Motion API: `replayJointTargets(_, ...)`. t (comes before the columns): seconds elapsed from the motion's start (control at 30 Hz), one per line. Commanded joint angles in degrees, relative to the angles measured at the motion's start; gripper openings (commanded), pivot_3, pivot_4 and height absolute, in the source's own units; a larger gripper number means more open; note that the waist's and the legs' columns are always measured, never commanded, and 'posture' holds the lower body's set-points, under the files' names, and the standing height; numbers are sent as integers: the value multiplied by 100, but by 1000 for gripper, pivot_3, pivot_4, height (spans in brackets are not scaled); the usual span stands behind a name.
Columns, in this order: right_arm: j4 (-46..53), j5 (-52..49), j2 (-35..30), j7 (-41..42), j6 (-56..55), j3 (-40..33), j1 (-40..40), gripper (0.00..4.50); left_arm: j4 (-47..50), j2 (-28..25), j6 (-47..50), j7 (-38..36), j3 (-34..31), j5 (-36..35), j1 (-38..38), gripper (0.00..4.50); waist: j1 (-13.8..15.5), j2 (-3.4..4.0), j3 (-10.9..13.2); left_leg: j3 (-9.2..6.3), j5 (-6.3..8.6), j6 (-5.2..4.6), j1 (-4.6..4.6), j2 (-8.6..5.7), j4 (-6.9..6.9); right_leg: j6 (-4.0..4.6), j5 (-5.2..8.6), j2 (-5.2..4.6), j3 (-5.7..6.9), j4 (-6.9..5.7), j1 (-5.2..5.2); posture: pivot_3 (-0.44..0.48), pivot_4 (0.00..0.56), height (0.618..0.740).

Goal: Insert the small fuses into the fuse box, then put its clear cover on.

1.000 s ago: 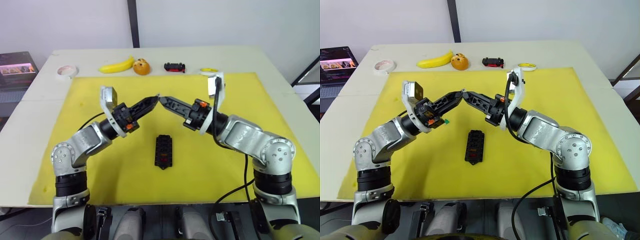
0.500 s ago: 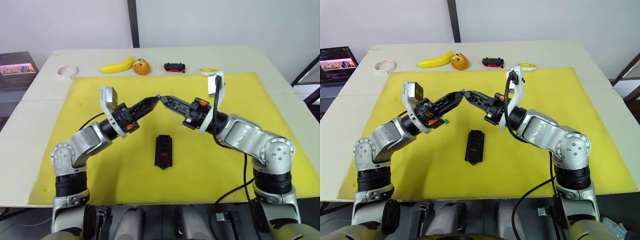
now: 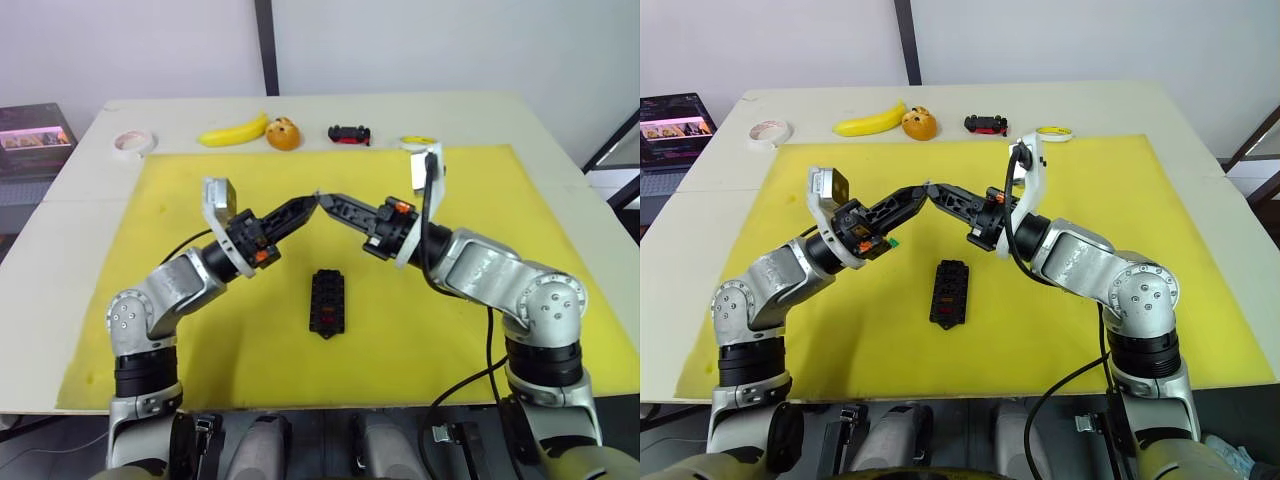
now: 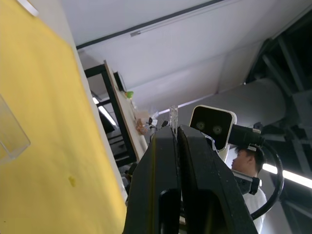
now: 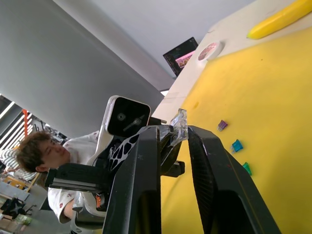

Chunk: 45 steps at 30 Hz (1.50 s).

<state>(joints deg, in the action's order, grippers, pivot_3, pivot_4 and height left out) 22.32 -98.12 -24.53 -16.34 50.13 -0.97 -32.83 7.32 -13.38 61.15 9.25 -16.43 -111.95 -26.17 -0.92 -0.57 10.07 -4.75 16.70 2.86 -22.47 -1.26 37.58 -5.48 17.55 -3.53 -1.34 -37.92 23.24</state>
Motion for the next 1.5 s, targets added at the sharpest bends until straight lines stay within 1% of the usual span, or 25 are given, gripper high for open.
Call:
replayJointTargets(0.03, 149, -108, -19, 49, -76, -14, -197, 924, 196, 36, -40, 62, 44, -105, -96, 0, 1, 0, 0, 0, 0, 0, 0, 0, 0, 0, 0, 0, 0, 0, 0, 0, 150, 740)
replayJointTargets(0.27, 112, -129, 1, 15, -126, -22, -219, 924, 232, 97, -58, 114, 43, -105, -123, 0, -1, 0, 0, 1, 0, 0, 0, 0, 3, 0, 0, 0, 0, -2, 0, 0, 150, 740)
replayJointTargets(0.37, 105, -168, 3, 11, -147, -42, -214, 159, 237, 99, -62, 123, 46, -105, -124, 0, 1, 0, 0, 1, 0, 0, 0, 0, 7, 0, 0, 0, 0, -4, 0, 0, 150, 740)
replayJointTargets(0.4, 105, -173, -1, 16, -154, -43, -215, 75, 236, 99, -60, 124, 46, -105, -124, 0, 1, 0, 0, 1, 0, 0, -2, 0, 9, 0, 0, 1, 0, -5, 0, 0, 150, 740)
replayJointTargets(0.9, 151, -344, -81, -35, -213, -81, -261, 75, 227, 51, -51, 153, 58, -105, -89, 0, 0, 0, 0, 1, 5, -8, -6, 0, 25, 0, 0, 1, 0, -8, -2, 0, 150, 740)
replayJointTargets(1.03, 164, -426, -112, -77, -233, -94, -281, 75, 202, -116, 18, 88, 75, -105, -80, 0, -3, 0, 0, 1, 5, -8, -6, 0, 26, 0, 0, 2, 1, -9, -2, 0, 150, 740)
replayJointTargets(1.1, 179, -460, -150, -83, -227, -102, -286, 0, 188, -257, 84, -36, 46, -105, -64, 686, -7, 0, 0, 1, 5, -8, -6, 0, 26, 0, 0, 2, 0, -10, -2, 0, 150, 740)
replayJointTargets(1.13, 188, -475, -175, -76, -219, -107, -289, 0, 185, -366, 131, -127, 38, -105, -61, 904, -9, 0, 0, 2, 5, -8, -6, 0, 26, 0, 0, 2, 1, -10, -2, 0, 150, 740)
replayJointTargets(1.17, 203, -499, -218, -58, -206, -115, -293, 0, 176, -554, 212, -254, 35, -105, -69, 1476, -12, 0, 0, 1, 6, -9, -6, 0, 26, 0, 0, 2, 0, -11, -1, 0, 150, 740)
replayJointTargets(1.3, 331, -688, -561, 90, -91, -171, -274, 0, 29, -1868, 739, -1027, 75, -38, -74, 3540, -27, 3, 2, 1, 10, -18, -5, 3, 24, 1, 1, 10, 1, -14, 1, 0, 150, 740)
replayJointTargets(1.33, 348, -686, -678, 173, -42, -179, -273, 0, 39, -2142, 862, -1377, 83, 207, -104, 4133, -26, 4, 2, 1, 11, -19, -5, 3, 24, 1, 1, 10, 1, -14, 2, 0, 150, 740)
replayJointTargets(1.37, 365, -678, -801, 254, 7, -184, -270, 0, 62, -2379, 958, -1744, 98, 467, -136, 4468, -23, 6, 4, 1, 13, -22, -5, 2, 24, 1, 1, 11, 2, -14, 2, 0, 150, 740)
replayJointTargets(1.43, 410, -529, -1116, 542, 181, -177, -289, 0, 224, -2825, 1064, -2668, 197, 1232, -213, 4468, -14, 6, 4, 4, 14, -25, -5, -1, 24, 0, 2, 11, 0, -13, 1, 0, 150, 740)
replayJointTargets(1.5, 512, -244, -1481, 967, 411, -149, -313, 0, 654, -3360, 684, -4028, 545, 2484, -176, 4468, -5, 8, 7, 6, 16, -28, -6, -9, 23, 1, 3, 13, 1, -9, 0, 0, 150, 740)
